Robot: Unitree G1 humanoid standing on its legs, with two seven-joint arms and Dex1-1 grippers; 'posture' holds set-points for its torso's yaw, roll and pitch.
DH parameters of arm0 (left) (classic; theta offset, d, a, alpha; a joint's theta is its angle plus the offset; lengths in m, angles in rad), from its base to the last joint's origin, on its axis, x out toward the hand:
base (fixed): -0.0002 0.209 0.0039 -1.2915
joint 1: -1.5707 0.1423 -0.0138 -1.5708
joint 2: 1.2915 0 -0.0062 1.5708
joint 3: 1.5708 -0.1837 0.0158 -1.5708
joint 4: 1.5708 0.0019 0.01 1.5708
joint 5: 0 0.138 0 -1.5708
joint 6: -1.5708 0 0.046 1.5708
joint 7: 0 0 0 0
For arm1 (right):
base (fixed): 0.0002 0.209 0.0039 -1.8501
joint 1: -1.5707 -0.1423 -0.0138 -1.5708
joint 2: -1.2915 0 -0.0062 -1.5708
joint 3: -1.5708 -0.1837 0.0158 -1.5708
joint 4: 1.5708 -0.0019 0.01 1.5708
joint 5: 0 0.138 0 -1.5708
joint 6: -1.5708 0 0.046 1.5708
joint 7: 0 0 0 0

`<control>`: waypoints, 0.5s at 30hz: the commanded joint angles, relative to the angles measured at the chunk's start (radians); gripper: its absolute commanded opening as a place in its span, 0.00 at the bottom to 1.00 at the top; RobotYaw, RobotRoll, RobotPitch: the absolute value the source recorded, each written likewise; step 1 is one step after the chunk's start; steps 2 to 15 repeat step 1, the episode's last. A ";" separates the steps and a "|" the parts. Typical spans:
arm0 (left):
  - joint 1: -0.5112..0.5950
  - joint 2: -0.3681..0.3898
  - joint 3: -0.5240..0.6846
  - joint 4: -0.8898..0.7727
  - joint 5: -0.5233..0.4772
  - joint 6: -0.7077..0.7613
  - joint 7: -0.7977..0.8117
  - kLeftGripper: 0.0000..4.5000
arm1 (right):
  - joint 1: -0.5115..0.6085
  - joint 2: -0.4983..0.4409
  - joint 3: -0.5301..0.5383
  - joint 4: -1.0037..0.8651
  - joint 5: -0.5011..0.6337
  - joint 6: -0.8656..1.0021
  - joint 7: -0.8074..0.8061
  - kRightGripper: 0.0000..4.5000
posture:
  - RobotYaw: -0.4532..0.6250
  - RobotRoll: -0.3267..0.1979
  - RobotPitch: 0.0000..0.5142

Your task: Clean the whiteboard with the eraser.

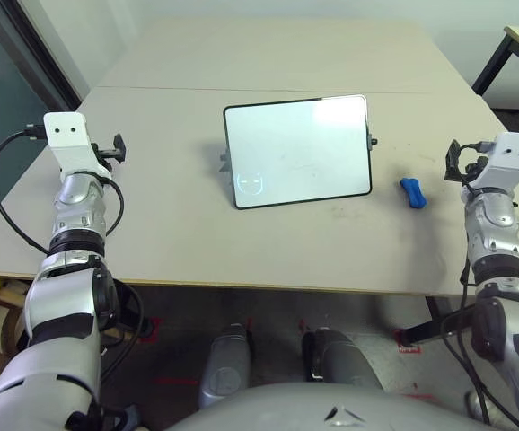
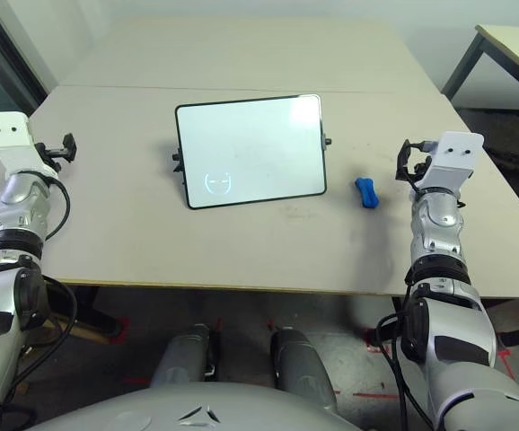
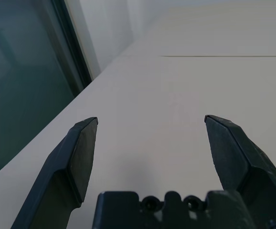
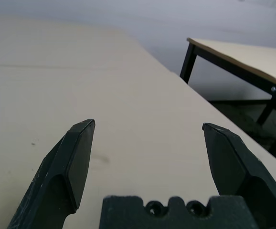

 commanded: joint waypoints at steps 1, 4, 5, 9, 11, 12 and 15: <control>0.005 0.000 0.009 0.008 0.000 -0.014 0.019 1.00 | -0.015 0.007 -0.008 0.037 0.009 -0.017 -0.005 0.99 | 0.60 0.62 0.07; 0.005 0.000 0.009 0.008 0.000 -0.014 0.019 1.00 | -0.015 0.007 -0.008 0.037 0.009 -0.017 -0.005 0.99 | 0.60 0.62 0.07; 0.005 0.000 0.009 0.008 0.000 -0.014 0.019 1.00 | -0.015 0.007 -0.008 0.037 0.009 -0.017 -0.005 0.99 | 0.60 0.62 0.07; 0.005 0.000 0.009 0.008 0.000 -0.014 0.019 1.00 | -0.015 0.007 -0.008 0.037 0.009 -0.017 -0.005 0.99 | 0.60 0.62 0.07; 0.005 0.000 0.009 0.008 0.000 -0.014 0.019 1.00 | -0.015 0.007 -0.008 0.037 0.009 -0.017 -0.005 0.99 | 0.60 0.62 0.07; 0.005 0.000 0.009 0.008 0.000 -0.014 0.019 1.00 | -0.015 0.007 -0.008 0.037 0.009 -0.017 -0.005 0.99 | 0.60 0.62 0.07; 0.005 0.000 0.009 0.008 0.000 -0.014 0.019 1.00 | -0.015 0.007 -0.008 0.037 0.009 -0.017 -0.005 0.99 | 0.60 0.62 0.07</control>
